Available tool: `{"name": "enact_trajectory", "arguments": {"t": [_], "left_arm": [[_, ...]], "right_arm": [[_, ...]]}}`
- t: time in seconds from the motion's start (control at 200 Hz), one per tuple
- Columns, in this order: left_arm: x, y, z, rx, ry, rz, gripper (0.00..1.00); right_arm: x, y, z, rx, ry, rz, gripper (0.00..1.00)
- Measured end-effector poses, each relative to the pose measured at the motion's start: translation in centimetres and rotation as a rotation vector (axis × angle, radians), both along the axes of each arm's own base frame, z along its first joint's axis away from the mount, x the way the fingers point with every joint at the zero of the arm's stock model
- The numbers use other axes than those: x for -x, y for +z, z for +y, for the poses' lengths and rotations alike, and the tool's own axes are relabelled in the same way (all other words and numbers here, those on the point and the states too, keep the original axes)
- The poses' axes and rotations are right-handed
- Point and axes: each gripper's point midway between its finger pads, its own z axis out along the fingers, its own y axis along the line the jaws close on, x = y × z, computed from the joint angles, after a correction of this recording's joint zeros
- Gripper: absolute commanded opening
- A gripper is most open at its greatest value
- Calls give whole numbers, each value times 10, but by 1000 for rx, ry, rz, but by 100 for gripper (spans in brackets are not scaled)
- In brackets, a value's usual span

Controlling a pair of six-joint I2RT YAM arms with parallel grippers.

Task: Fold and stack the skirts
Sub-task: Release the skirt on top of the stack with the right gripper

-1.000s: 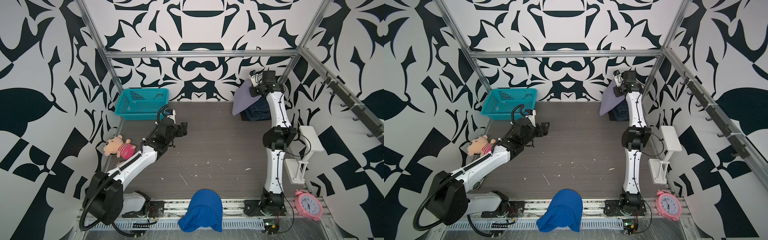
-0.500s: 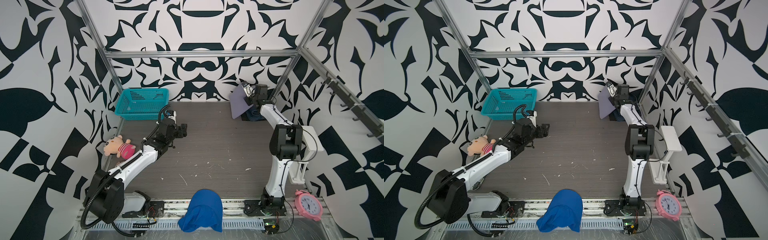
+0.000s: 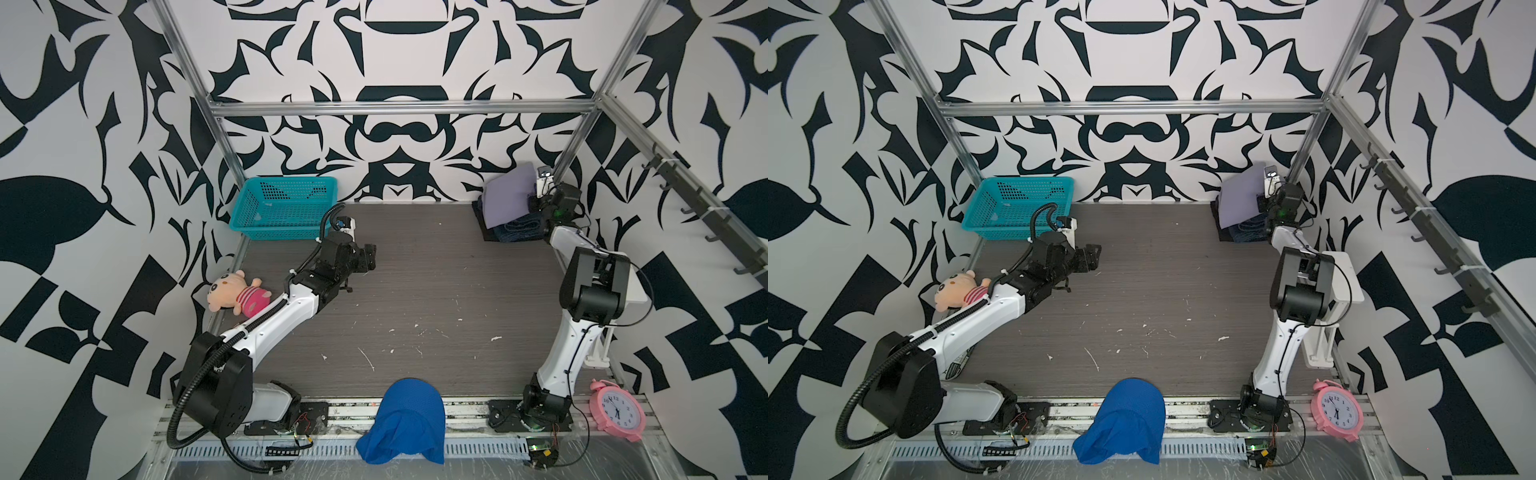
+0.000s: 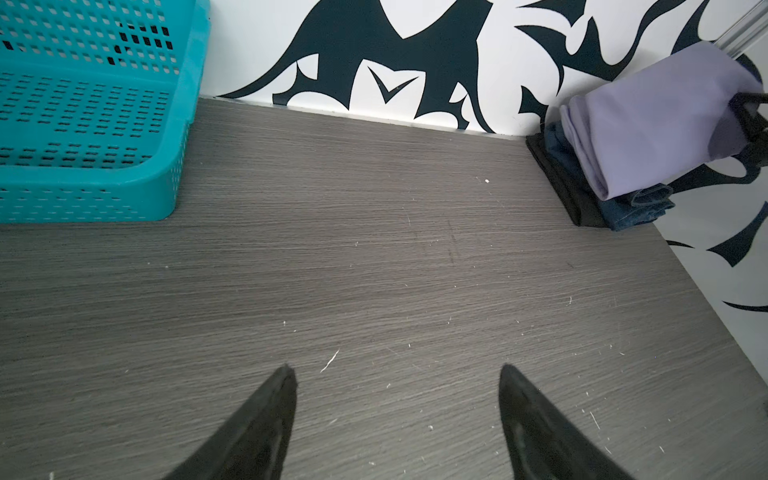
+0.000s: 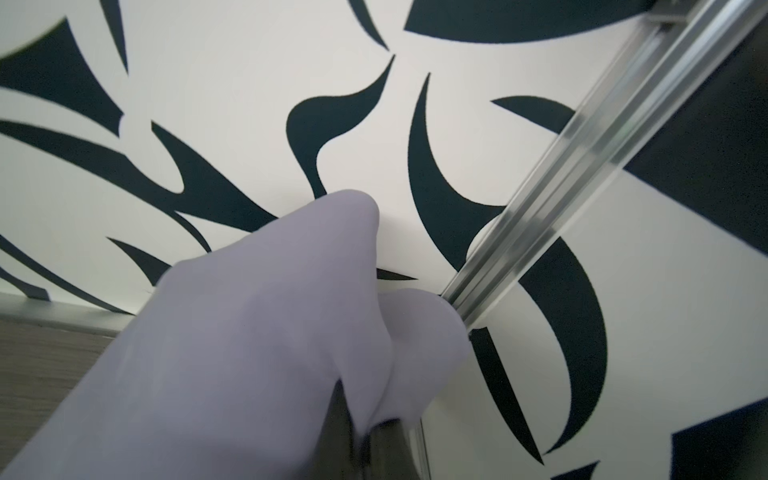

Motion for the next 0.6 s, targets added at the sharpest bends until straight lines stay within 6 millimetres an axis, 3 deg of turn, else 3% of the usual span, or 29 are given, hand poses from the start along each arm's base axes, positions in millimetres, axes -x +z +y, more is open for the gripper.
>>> {"name": "enact_trajectory", "arguments": {"t": [0.12,0.24,0.42,0.6], "left_arm": [[-1,-1,-2,-2,-3,4,79],[-1,0,-3,-2,-5,5,79],[-1,-2,-3,-5,-6,8,79],[-3,-1,-4,-6,-7,8,79]], "right_arm": [[-8,2,-9,-115,76,-13,0],[-19,-10,-14,-235,169,19,0],[-36,-51,-22,-420,250,99,0],[-38,-93,-32,-548,220,177,0]]}}
